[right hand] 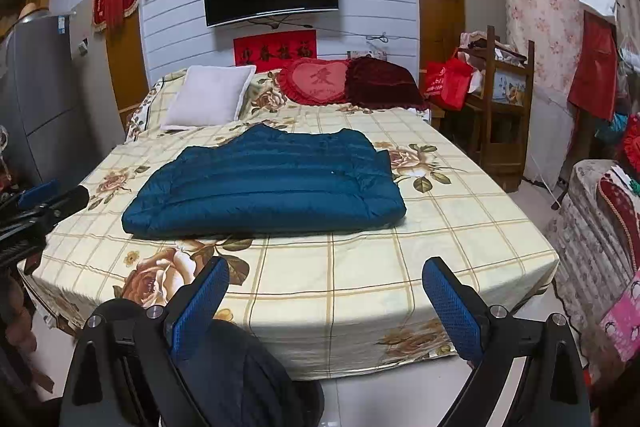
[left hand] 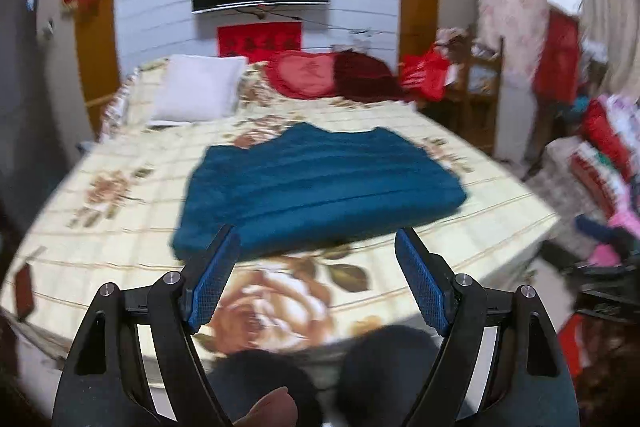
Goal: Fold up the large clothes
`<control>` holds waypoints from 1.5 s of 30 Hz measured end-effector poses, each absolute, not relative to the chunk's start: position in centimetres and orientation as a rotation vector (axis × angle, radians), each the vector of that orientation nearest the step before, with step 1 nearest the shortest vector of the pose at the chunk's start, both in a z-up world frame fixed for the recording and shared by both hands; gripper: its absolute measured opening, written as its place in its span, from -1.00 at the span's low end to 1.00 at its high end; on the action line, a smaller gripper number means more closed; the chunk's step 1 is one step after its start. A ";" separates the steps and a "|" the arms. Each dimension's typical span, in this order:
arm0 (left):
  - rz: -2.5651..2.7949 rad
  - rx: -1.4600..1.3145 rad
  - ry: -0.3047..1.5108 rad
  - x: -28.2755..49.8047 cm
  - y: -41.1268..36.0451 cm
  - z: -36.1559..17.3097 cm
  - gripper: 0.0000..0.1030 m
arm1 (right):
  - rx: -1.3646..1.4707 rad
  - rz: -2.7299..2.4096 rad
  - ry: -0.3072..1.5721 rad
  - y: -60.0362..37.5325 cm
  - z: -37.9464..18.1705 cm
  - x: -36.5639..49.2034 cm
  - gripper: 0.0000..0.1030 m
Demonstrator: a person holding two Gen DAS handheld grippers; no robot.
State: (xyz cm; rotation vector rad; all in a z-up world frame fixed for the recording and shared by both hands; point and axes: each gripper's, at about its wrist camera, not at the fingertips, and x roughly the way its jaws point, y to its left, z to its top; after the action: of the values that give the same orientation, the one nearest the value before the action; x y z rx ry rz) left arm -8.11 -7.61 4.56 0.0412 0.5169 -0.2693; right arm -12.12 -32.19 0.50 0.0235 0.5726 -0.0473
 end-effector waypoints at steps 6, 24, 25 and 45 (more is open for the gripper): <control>-0.247 0.070 0.501 -8.6 -8.1 5.1 0.56 | 0.023 -0.046 0.571 -31.9 0.4 -12.2 0.87; -0.137 -0.020 0.757 -6.0 -5.9 1.1 0.56 | -0.022 -0.034 0.562 -30.1 0.6 -12.1 0.87; -0.135 -0.016 0.756 -6.0 -5.9 1.0 0.56 | -0.028 -0.033 0.562 -29.9 0.6 -12.1 0.87; -0.147 0.040 0.762 -6.0 -6.6 0.7 0.56 | -0.053 -0.017 0.553 -29.2 0.9 -12.4 0.87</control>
State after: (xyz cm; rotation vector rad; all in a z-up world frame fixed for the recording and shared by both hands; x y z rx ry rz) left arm -6.01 -6.61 0.71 0.0400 0.7622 -0.1472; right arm -12.36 -29.20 0.91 -0.0528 0.5530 -0.0173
